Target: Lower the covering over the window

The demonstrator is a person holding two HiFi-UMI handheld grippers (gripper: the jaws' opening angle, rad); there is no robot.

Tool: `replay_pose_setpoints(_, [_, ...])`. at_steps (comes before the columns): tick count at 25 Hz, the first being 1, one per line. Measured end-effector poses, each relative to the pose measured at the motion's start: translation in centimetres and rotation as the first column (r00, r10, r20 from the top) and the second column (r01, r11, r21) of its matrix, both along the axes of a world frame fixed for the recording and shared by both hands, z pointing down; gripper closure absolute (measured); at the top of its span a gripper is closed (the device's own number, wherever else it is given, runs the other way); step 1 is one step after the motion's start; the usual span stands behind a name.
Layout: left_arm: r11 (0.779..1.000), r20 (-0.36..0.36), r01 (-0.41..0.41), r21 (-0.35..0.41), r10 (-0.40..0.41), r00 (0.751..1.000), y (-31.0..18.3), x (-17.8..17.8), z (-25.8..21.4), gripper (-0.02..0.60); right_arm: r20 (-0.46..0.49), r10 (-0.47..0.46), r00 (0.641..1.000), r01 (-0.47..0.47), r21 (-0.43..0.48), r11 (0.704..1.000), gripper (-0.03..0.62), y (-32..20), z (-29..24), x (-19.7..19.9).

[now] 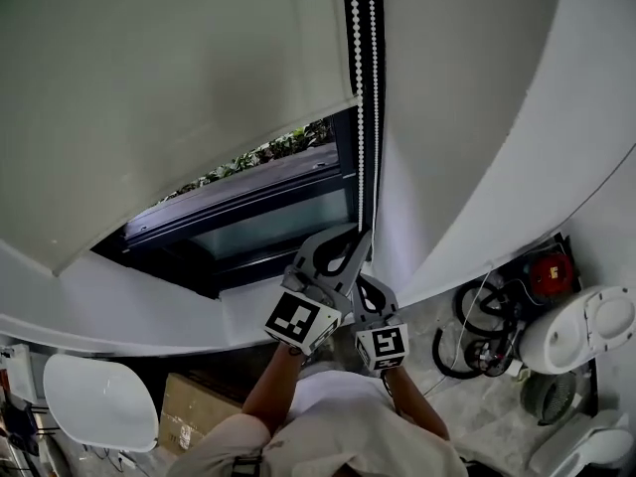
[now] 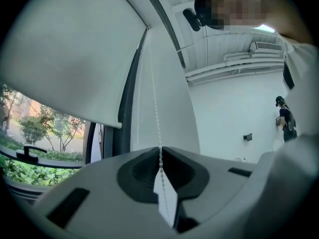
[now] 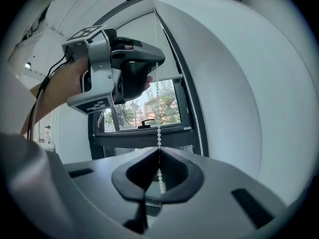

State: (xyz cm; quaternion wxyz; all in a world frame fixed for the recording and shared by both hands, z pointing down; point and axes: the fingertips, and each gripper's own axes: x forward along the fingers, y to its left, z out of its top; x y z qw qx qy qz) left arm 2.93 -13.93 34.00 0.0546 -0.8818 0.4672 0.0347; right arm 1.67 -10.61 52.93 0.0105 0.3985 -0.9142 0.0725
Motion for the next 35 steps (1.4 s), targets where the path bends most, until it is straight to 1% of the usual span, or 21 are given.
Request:
replay_pose_setpoints(3, [1.0, -0.006, -0.009, 0.001, 0.009, 1.0, -0.3, -0.9, 1.1, 0.56, -0.03, 0.016, 0.999, -0.017, -0.02, 1.0, 0.595, -0.3, 1.1, -0.5])
replay_pose_setpoints(6, [1.0, -0.006, -0.014, -0.021, 0.014, 1.0, -0.6, -1.8, 2.5, 0.56, -0.101, 0.025, 0.995, -0.026, -0.012, 1.0, 0.592, -0.3, 1.8, -0.9])
replay_pose_setpoints(8, [0.999, -0.026, -0.028, -0.018, 0.027, 0.999, -0.9, -2.4, 2.6, 0.56, -0.139, 0.02, 0.99, -0.022, -0.01, 1.0, 0.58, -0.2, 2.0, -1.1])
replay_pose_setpoints(9, [0.999, -0.035, -0.035, -0.016, 0.034, 0.999, -1.1, -2.7, 2.7, 0.56, -0.143, 0.019, 0.989, -0.021, -0.011, 1.0, 0.558, 0.0, 1.9, -1.0])
replay_pose_setpoints(11, [0.999, -0.047, -0.043, -0.013, 0.042, 0.998, -1.3, -3.4, 2.8, 0.56, -0.131, 0.032, 0.991, -0.033, -0.008, 0.999, 0.526, 0.1, 1.0, -0.7])
replay_pose_setpoints(14, [0.998, -0.043, -0.057, -0.015, 0.056, 0.997, -1.4, -3.7, 3.0, 0.56, -0.087, 0.086, 0.992, -0.085, 0.023, 0.996, 0.519, 0.0, -1.6, 0.9])
replay_pose_setpoints(17, [0.995, -0.017, -0.081, -0.06, 0.08, 0.997, -1.6, -3.2, 4.8, 0.56, -0.038, 0.126, 0.991, -0.123, 0.086, 0.989, 0.519, -0.4, -5.6, 2.3])
replay_pose_setpoints(19, [0.993, -0.033, -0.086, -0.086, 0.084, 0.996, -1.5, -3.3, 6.5, 0.56, -0.02, 0.131, 0.991, -0.127, 0.135, 0.983, 0.519, -0.7, -8.2, 2.6])
replay_pose_setpoints(22, [0.992, -0.045, -0.087, -0.086, 0.084, 0.995, -1.4, -3.3, 7.1, 0.56, -0.006, 0.117, 0.993, -0.113, 0.201, 0.973, 0.519, -1.1, -11.6, 2.3])
replay_pose_setpoints(25, [0.992, -0.031, -0.093, -0.084, 0.09, 0.995, -1.3, -3.1, 7.1, 0.56, 0.022, 0.084, 0.996, -0.087, 0.255, 0.963, 0.519, -1.3, -14.7, 1.5])
replay_pose_setpoints(28, [0.987, -0.01, -0.096, -0.127, 0.096, 0.995, -1.3, -3.0, 9.0, 0.56, 0.043, 0.043, 0.998, -0.054, 0.302, 0.952, 0.517, -1.7, -17.3, 0.2])
replay_pose_setpoints(32, [0.981, -0.013, -0.088, -0.171, 0.087, 0.996, -1.1, -3.2, 11.4, 0.56, 0.017, 0.0, 1.0, -0.006, 0.323, 0.946, 0.491, -3.0, -18.6, -1.6])
replay_pose_setpoints(35, [0.976, -0.008, -0.095, -0.194, 0.095, 0.995, -1.0, -3.0, 12.9, 0.56, 0.01, -0.012, 1.0, 0.008, 0.328, 0.945, 0.488, -3.8, -18.6, -2.4])
